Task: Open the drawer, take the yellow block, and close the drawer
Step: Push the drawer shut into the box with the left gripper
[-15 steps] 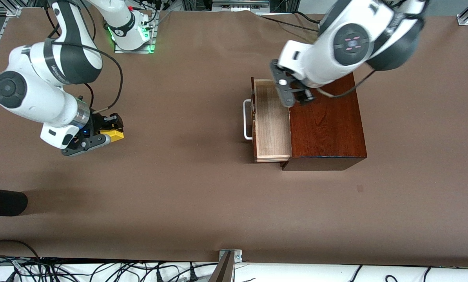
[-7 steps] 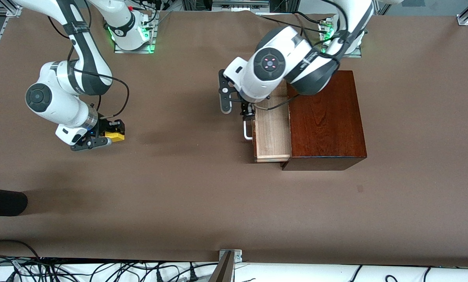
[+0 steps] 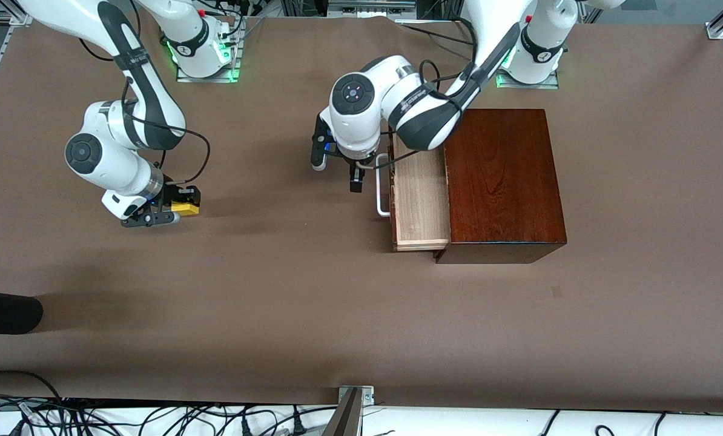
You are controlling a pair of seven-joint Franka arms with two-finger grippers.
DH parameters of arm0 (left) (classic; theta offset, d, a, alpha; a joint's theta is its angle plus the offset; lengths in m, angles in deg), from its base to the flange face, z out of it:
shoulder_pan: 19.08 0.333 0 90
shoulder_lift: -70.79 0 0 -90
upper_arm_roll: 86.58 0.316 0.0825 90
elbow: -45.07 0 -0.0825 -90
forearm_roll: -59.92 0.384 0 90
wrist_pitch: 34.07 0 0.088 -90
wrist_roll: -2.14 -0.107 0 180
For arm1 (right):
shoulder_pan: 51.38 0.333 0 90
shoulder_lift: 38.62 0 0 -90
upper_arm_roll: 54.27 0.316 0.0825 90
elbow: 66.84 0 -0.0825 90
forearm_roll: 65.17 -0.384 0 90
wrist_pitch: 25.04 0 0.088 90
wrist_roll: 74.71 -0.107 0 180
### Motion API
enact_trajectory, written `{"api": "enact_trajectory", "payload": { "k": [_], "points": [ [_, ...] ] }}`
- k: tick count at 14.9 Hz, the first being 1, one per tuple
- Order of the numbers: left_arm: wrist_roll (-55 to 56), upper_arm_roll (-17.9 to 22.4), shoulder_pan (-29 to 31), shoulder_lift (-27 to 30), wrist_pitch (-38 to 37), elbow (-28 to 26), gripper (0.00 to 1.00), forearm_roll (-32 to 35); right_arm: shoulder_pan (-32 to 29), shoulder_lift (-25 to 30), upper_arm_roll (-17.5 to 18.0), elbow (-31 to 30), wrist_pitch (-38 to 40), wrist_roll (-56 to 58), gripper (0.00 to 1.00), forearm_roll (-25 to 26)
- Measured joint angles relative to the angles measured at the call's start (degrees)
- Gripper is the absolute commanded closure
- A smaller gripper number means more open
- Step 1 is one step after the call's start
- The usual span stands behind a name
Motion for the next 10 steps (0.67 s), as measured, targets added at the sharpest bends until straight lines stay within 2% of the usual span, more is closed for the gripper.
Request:
{"api": "enact_trajectory", "payload": {
  "k": [5, 10],
  "points": [
    [-0.21, 0.83, 0.19, -1.52, -0.08, 0.00, 0.00, 1.04, -0.06, -2.67, 0.00, -0.09, -3.45, -0.16, 1.00, 0.18],
    [-0.27, 1.46, 1.22, -1.23, -7.37, 0.62, 0.00, 1.17, -0.08, -5.57, -0.03, -0.11, -6.45, -0.16, 1.00, 0.55]
  ]
}}
